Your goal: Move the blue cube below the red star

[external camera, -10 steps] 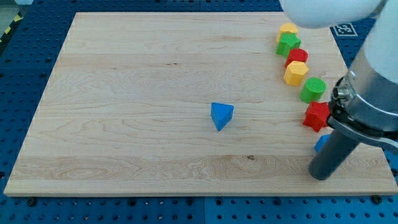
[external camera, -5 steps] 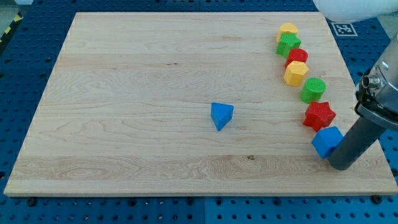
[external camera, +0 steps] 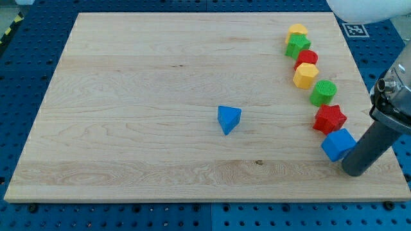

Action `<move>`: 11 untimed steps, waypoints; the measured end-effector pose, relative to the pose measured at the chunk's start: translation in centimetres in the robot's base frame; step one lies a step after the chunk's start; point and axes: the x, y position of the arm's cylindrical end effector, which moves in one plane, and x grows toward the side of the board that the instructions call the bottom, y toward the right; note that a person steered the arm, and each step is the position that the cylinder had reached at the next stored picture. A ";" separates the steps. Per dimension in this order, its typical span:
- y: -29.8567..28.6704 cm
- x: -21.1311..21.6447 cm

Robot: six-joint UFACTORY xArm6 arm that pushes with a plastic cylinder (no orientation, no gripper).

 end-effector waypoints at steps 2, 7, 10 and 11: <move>-0.7 0.0; -1.6 -3.0; -10.9 -0.3; -17.1 -0.3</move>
